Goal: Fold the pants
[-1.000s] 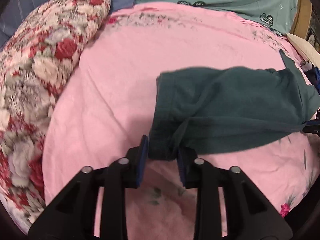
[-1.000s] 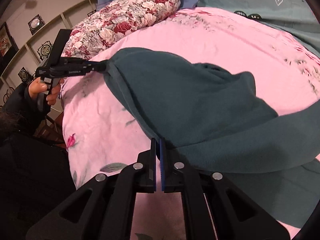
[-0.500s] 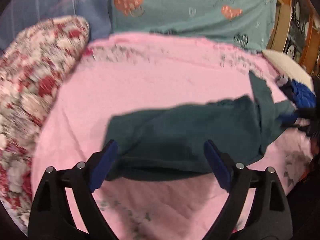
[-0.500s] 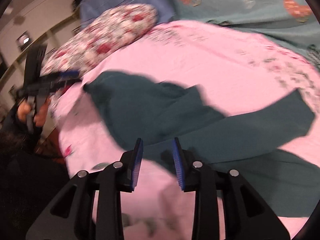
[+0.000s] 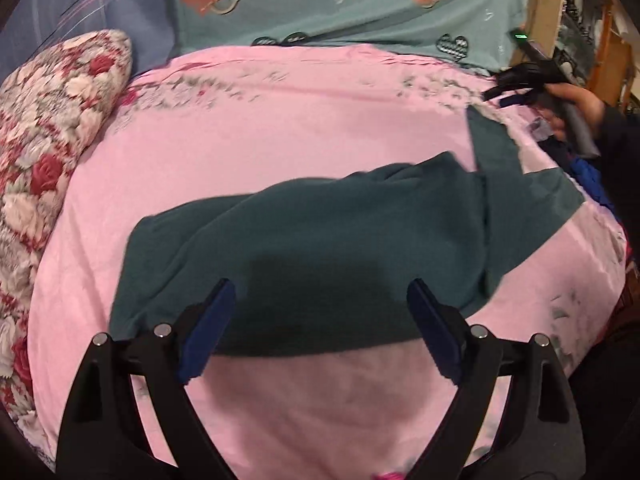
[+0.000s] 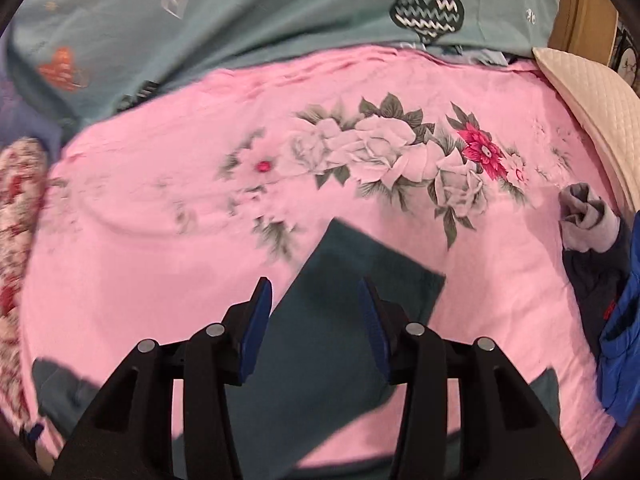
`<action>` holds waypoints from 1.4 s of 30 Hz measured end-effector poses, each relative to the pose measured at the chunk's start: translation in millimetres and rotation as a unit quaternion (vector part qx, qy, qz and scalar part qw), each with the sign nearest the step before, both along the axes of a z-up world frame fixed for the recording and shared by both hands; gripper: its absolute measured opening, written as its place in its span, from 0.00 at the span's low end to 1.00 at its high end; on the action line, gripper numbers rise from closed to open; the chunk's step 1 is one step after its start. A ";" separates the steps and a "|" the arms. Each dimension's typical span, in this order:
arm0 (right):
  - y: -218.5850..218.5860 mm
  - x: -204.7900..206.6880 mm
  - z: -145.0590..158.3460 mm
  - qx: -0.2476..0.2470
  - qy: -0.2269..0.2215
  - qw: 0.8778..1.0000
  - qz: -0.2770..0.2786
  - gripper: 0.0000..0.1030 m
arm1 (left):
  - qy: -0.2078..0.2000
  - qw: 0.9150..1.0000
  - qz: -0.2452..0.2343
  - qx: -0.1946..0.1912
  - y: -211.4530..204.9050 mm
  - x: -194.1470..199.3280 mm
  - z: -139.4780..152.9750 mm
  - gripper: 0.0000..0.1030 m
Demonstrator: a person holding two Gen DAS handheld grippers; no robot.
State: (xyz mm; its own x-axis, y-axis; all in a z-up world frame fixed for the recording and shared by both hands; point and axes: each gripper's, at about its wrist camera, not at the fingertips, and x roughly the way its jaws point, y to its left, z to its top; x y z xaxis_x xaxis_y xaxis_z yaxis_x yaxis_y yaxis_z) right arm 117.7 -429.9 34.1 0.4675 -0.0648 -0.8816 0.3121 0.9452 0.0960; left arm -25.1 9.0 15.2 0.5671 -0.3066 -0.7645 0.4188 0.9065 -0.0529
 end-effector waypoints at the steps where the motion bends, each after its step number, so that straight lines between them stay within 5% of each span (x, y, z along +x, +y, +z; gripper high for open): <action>1: -1.4 11.9 -7.9 -0.003 0.017 1.000 -0.013 0.45 | 0.002 1.000 -0.003 -0.002 -6.8 0.9 0.6 0.86; 4: -5.4 39.3 -30.5 0.004 0.063 0.997 -0.041 0.42 | 0.013 1.000 -0.014 -0.013 -23.2 4.3 -2.5 0.86; 9: -1.9 54.5 -50.1 -0.033 0.086 0.995 -0.024 0.06 | 0.035 0.999 -0.028 -0.016 -37.4 11.8 -15.7 0.86; 11: -6.6 48.0 -47.6 -0.018 0.073 0.997 -0.015 0.02 | 0.044 0.998 -0.036 -0.016 -42.7 15.1 -21.8 0.86; 15: -28.6 1.8 -1.3 0.031 -0.044 0.999 0.000 0.02 | 0.053 0.997 -0.053 -0.019 -53.7 18.5 -29.7 0.86; 20: -65.7 -105.3 81.2 0.108 -0.200 0.974 0.006 0.02 | 0.050 0.996 -0.074 -0.028 -69.6 17.9 -33.1 0.86; 23: -89.4 -178.8 86.2 0.132 -0.234 0.963 -0.014 0.02 | 0.054 0.995 -0.080 -0.030 -77.4 18.7 -38.2 0.86; 27: -107.5 -265.2 31.4 0.149 -0.198 0.965 -0.081 0.02 | 0.059 0.994 -0.088 -0.020 -87.4 16.6 -44.1 0.87; 32: -126.1 -313.3 -50.7 0.156 -0.111 0.968 -0.162 0.03 | 0.057 0.994 -0.091 -0.007 -92.5 14.1 -45.5 0.87; 37: -126.2 -320.0 -21.0 0.051 -0.129 0.975 -0.175 0.18 | 0.054 0.995 -0.087 0.000 -93.9 11.8 -46.9 0.87; 42: -112.2 -261.0 -3.9 0.018 -0.107 0.992 -0.071 0.24 | 0.054 0.995 -0.082 0.002 -94.4 11.7 -47.8 0.87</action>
State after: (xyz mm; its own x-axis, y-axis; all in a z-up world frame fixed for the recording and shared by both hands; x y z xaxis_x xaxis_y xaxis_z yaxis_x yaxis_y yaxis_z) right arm -143.3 -542.1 30.1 0.6329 -0.1140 -0.7658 0.4101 0.8883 0.2067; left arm -13.4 -85.4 -32.5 0.4248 -0.3852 -0.8192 0.5529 0.8269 -0.1021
